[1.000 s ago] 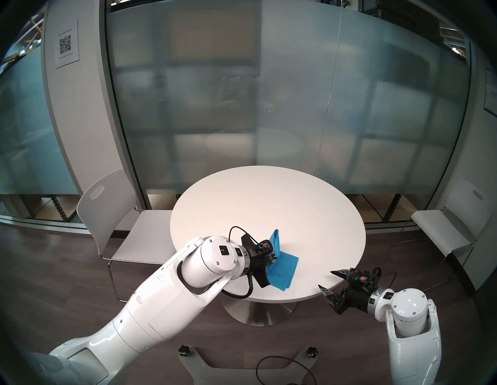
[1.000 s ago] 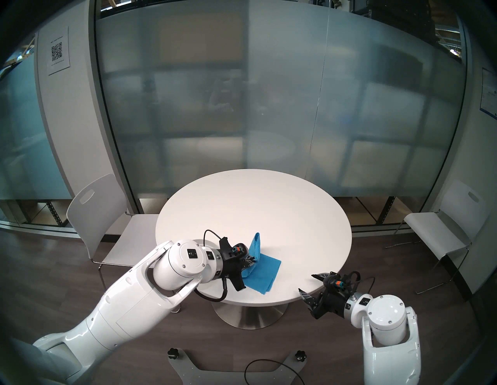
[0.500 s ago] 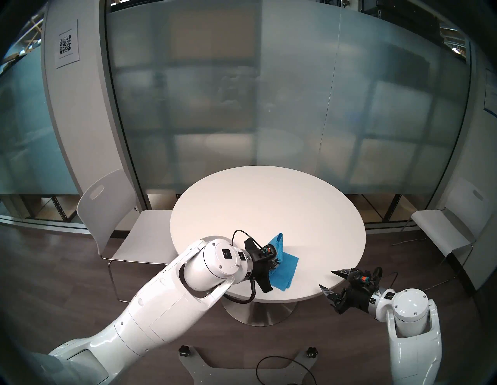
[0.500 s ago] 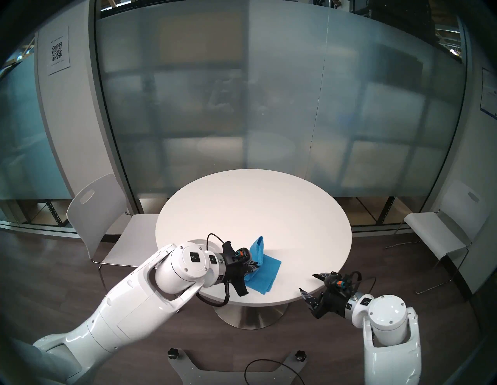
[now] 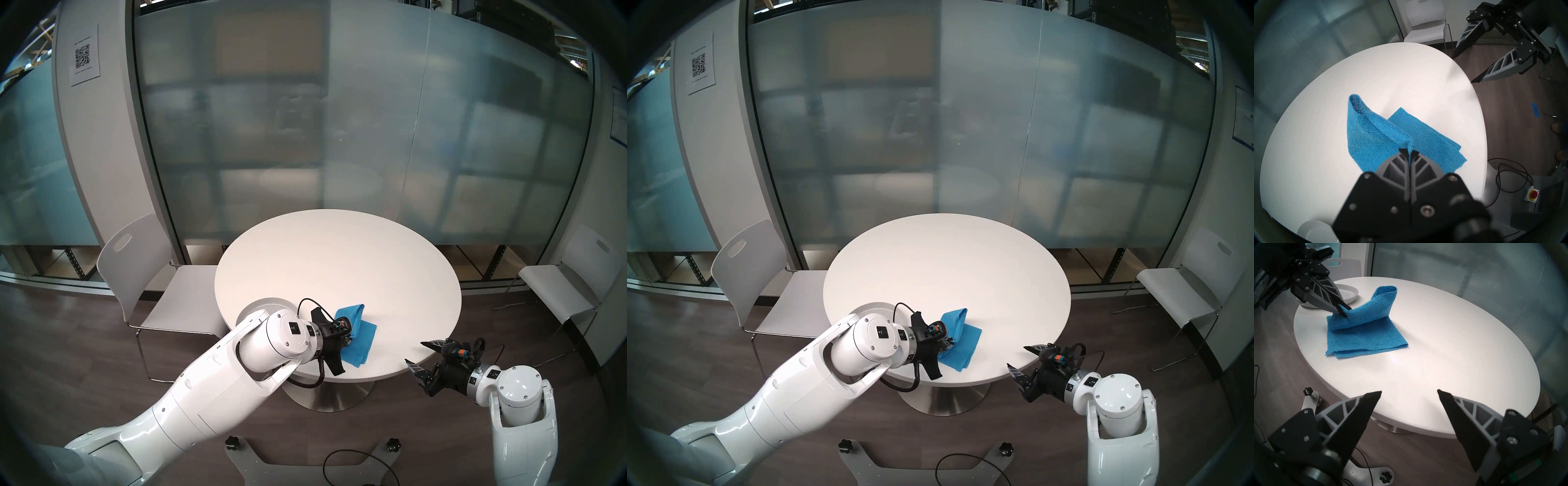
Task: Fold the napkin in half twice and place it beside the plate
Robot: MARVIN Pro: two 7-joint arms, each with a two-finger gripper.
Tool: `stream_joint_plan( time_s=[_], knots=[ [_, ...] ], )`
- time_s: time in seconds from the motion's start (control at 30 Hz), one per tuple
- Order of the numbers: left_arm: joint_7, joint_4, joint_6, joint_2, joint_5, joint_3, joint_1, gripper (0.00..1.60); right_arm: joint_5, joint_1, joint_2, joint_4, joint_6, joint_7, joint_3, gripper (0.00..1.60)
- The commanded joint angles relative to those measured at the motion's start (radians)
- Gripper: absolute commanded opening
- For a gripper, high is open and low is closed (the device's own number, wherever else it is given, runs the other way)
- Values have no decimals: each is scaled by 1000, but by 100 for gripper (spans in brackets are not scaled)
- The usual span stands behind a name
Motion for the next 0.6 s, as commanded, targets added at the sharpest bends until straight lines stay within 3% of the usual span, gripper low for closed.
stream_joint_plan(
  time_s=[0.0, 0.57],
  knots=[
    [4, -5, -3, -38, -2, 6, -22, 0, 8, -5, -5, -16, -8, 1, 3, 139],
    [-11, -18, 19, -31, -4, 43, -17, 0, 11, -10, -17, -13, -23, 7, 18, 140]
  ],
)
